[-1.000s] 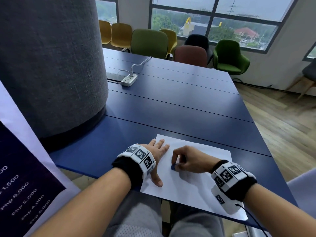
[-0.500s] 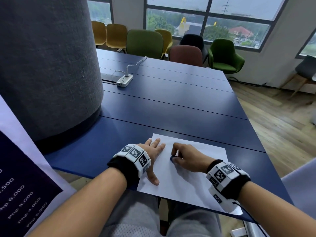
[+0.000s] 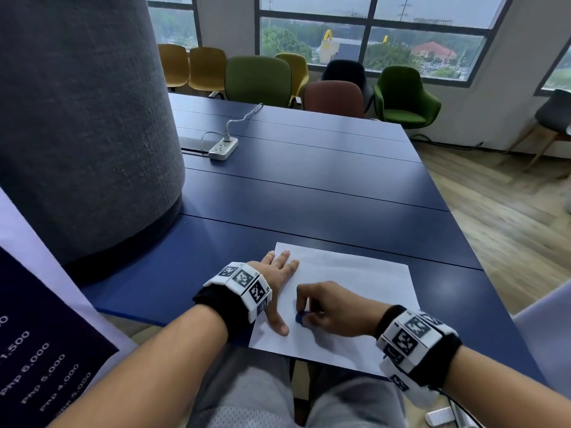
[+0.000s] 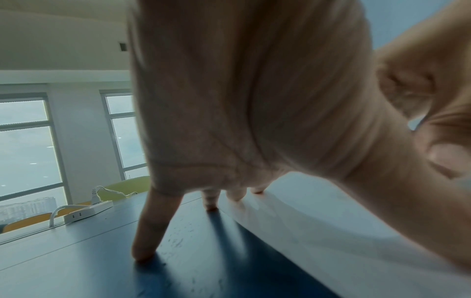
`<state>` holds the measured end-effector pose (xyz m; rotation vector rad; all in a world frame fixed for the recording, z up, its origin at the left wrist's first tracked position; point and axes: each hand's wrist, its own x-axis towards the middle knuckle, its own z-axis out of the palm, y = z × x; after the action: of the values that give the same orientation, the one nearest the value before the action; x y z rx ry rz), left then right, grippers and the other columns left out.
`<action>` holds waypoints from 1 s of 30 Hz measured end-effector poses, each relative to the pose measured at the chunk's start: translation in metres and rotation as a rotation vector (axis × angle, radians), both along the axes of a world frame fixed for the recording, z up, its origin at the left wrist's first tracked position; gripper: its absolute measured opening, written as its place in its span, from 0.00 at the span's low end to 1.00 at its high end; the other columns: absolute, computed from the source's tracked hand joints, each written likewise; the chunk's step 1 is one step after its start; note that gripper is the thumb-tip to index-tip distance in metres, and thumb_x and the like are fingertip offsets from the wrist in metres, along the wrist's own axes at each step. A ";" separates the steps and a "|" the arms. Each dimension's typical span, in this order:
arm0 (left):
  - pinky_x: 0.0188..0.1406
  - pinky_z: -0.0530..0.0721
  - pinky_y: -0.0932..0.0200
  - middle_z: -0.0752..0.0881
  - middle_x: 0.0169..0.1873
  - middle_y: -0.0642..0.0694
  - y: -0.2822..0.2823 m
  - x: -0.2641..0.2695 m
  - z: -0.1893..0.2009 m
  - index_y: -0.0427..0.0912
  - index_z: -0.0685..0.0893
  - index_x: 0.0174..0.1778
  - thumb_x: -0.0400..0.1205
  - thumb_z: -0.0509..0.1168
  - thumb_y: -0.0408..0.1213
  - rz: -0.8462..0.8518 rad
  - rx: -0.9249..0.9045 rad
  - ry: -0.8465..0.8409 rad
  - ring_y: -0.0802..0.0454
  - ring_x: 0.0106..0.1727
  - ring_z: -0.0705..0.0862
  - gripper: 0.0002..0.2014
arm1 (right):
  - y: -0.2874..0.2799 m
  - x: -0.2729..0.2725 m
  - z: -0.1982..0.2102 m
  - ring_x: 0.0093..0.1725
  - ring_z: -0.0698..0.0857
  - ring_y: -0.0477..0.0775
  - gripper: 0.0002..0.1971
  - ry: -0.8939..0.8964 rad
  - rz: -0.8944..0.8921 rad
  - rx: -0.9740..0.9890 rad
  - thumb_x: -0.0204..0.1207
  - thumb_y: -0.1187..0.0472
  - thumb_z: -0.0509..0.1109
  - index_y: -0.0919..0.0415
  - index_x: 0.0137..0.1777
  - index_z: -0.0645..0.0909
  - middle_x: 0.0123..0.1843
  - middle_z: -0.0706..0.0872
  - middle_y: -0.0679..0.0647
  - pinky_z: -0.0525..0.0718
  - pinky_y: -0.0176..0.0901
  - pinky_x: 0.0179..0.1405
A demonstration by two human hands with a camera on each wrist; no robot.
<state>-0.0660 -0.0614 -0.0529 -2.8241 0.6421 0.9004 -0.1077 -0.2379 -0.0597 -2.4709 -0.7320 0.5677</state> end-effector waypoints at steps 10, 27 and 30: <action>0.84 0.52 0.38 0.29 0.84 0.52 0.001 0.001 -0.003 0.53 0.31 0.84 0.61 0.81 0.62 0.004 -0.018 -0.003 0.46 0.85 0.32 0.72 | 0.001 -0.003 -0.007 0.35 0.79 0.49 0.03 -0.075 -0.030 0.045 0.76 0.61 0.69 0.58 0.48 0.79 0.41 0.86 0.53 0.80 0.42 0.41; 0.82 0.55 0.34 0.31 0.84 0.52 0.002 -0.001 -0.002 0.53 0.32 0.85 0.62 0.81 0.62 0.008 -0.025 -0.015 0.46 0.85 0.34 0.71 | -0.012 0.022 0.003 0.35 0.75 0.50 0.06 -0.207 -0.025 -0.074 0.78 0.55 0.69 0.56 0.49 0.78 0.30 0.75 0.40 0.71 0.40 0.38; 0.82 0.55 0.33 0.31 0.84 0.53 0.002 -0.001 -0.003 0.54 0.32 0.85 0.61 0.81 0.61 0.013 -0.029 -0.016 0.47 0.85 0.33 0.71 | -0.015 0.019 -0.001 0.30 0.75 0.43 0.04 -0.177 0.012 -0.032 0.77 0.58 0.70 0.57 0.47 0.79 0.33 0.79 0.44 0.72 0.38 0.36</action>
<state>-0.0673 -0.0595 -0.0557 -2.8613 0.6414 0.8773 -0.0892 -0.2532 -0.0606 -2.5718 -0.8113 0.3711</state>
